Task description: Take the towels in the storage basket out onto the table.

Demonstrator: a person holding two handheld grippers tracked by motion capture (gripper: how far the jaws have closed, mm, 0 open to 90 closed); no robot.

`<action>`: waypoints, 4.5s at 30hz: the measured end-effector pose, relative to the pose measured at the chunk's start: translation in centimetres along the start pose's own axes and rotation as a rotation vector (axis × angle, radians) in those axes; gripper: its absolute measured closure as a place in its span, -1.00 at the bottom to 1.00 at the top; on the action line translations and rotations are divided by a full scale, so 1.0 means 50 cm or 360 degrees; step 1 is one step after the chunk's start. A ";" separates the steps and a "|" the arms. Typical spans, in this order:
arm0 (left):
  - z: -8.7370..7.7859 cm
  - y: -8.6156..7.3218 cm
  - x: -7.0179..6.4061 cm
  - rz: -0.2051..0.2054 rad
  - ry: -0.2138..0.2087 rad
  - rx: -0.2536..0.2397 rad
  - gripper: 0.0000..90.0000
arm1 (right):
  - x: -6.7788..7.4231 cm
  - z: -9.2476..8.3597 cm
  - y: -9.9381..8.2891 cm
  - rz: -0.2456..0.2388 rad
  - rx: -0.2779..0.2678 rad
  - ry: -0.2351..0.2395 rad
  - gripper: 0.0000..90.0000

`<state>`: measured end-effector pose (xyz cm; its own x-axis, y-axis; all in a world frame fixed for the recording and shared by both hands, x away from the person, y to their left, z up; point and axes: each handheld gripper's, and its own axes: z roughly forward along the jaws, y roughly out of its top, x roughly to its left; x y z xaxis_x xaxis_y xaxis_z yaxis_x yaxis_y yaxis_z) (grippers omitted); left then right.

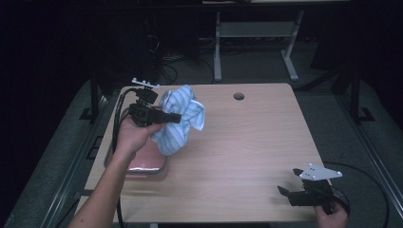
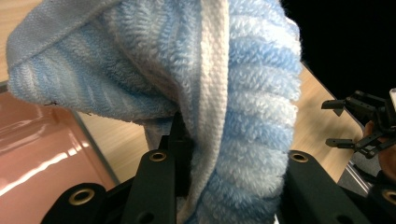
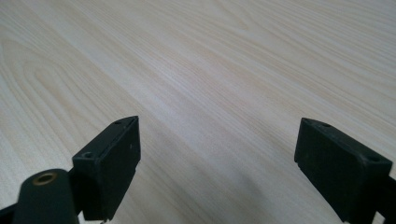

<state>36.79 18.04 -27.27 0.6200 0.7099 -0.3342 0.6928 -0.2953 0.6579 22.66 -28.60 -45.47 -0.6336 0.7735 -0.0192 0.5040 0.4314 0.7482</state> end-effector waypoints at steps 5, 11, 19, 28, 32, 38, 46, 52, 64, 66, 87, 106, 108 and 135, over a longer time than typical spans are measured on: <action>0.026 0.006 -0.010 0.0012 -0.0015 0.0014 0.52 | 0.000 0.001 0.000 0.0004 -0.0002 0.0003 -0.69; 0.054 0.013 -0.022 0.0023 -0.0025 0.0043 0.51 | 0.000 0.001 0.000 0.0008 -0.0002 0.0005 -0.69; 0.090 0.020 -0.035 0.0058 -0.0027 0.0095 0.51 | -0.002 0.000 0.000 0.0012 -0.0008 0.0007 -0.69; 0.132 0.025 -0.047 0.0074 -0.0041 0.0138 0.51 | -0.003 0.001 0.000 0.0007 -0.0015 0.0016 -0.69; 0.152 0.029 -0.054 0.0074 -0.0042 0.0156 0.51 | -0.003 0.000 -0.001 0.0005 -0.0011 0.0014 -0.69; 0.182 0.032 -0.058 0.0065 -0.0056 0.0170 0.50 | -0.004 0.002 -0.001 0.0001 -0.0016 0.0022 -0.69; 0.217 0.031 -0.060 0.0054 -0.0059 0.0203 0.50 | -0.005 -0.001 -0.001 0.0008 -0.0019 0.0021 -0.69; 0.238 0.028 -0.062 0.0034 -0.0054 0.0217 0.50 | -0.007 -0.002 -0.003 0.0021 -0.0027 0.0018 -0.69; 0.295 0.020 -0.071 0.0013 -0.0091 0.0259 0.50 | -0.001 0.006 0.000 0.0010 -0.0011 0.0041 -0.69; 0.308 0.015 -0.073 0.0001 -0.0102 0.0259 0.50 | -0.002 0.005 -0.001 0.0015 -0.0014 0.0042 -0.69; 0.379 -0.003 -0.066 -0.0006 -0.0075 0.0304 0.49 | -0.013 0.010 -0.006 0.0047 -0.0013 0.0036 -0.69; 0.436 -0.023 -0.090 0.0022 0.0003 0.0349 0.42 | -0.011 0.012 -0.005 0.0032 -0.0007 0.0039 -0.69; 0.439 -0.026 -0.094 0.0028 0.0020 0.0345 0.40 | -0.012 0.010 -0.006 0.0030 -0.0007 0.0040 -0.69; 0.433 -0.047 -0.114 0.0109 0.0066 0.0331 -0.27 | -0.005 0.012 0.000 0.0007 -0.0013 0.0040 -0.69</action>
<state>39.61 0.84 -41.51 0.6554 0.7082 -0.2626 0.7133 -0.4661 0.5234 23.20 -28.52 -45.87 -0.6459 0.7634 0.0005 0.5020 0.4243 0.7536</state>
